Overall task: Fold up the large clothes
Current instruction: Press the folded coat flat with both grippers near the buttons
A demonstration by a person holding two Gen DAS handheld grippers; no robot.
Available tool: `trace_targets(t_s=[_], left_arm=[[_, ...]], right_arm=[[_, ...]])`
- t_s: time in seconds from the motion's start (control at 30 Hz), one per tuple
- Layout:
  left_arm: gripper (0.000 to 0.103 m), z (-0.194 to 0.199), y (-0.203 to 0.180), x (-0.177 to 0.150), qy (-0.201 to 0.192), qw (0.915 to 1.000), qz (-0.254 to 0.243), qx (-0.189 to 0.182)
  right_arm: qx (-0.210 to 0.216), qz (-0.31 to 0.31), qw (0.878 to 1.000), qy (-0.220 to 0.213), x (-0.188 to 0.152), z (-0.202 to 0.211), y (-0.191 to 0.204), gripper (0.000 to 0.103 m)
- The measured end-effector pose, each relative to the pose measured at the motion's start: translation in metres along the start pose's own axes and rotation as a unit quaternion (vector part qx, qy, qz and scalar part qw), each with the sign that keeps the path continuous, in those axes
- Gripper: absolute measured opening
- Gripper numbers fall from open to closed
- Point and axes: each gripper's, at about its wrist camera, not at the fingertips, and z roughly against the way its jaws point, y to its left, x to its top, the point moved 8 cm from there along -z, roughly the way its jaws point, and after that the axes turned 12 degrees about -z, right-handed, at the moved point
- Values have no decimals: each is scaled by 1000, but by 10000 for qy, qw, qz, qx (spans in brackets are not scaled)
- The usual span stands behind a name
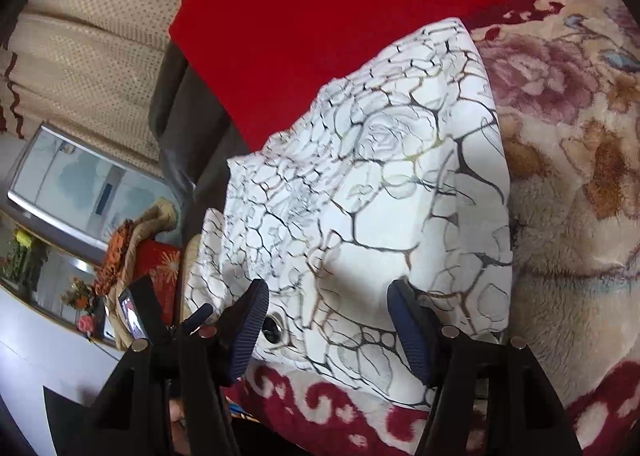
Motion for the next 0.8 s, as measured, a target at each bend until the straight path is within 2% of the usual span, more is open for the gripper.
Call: trace_targets(t_s=[0.07, 0.2, 0.27, 0.33, 0.37, 0.5, 0.6, 0.8], left_arm=[[103, 16, -1, 12, -328, 9995, -11, 10], [103, 22, -8, 25, -583, 9980, -224, -82], [103, 4, -10, 24, -317, 9992, -238, -99], [103, -25, -18, 14, 230, 9984, -201, -478], [103, -34, -22, 9, 381, 9970, -189, -645], [103, -32, -11, 6, 362, 9934, 164, -1077], [103, -13, 12, 6, 88, 9966, 136, -813], [103, 41, 68, -2, -699, 9967, 249, -338]], right_arm=[[84, -9, 9999, -90, 0, 2, 6, 66], [-25, 150, 9986, -513, 4, 8, 18, 66], [-58, 64, 9985, -538, 5, 6, 19, 66], [-187, -72, 9985, -511, 6, -1, 16, 66], [-334, -162, 9983, -454, 5, -8, 13, 66], [-580, -191, 9970, -469, 3, -18, 12, 66], [-472, -176, 9963, -702, 3, -12, 20, 66], [-566, 620, 9869, -1377, -8, -5, 56, 66]])
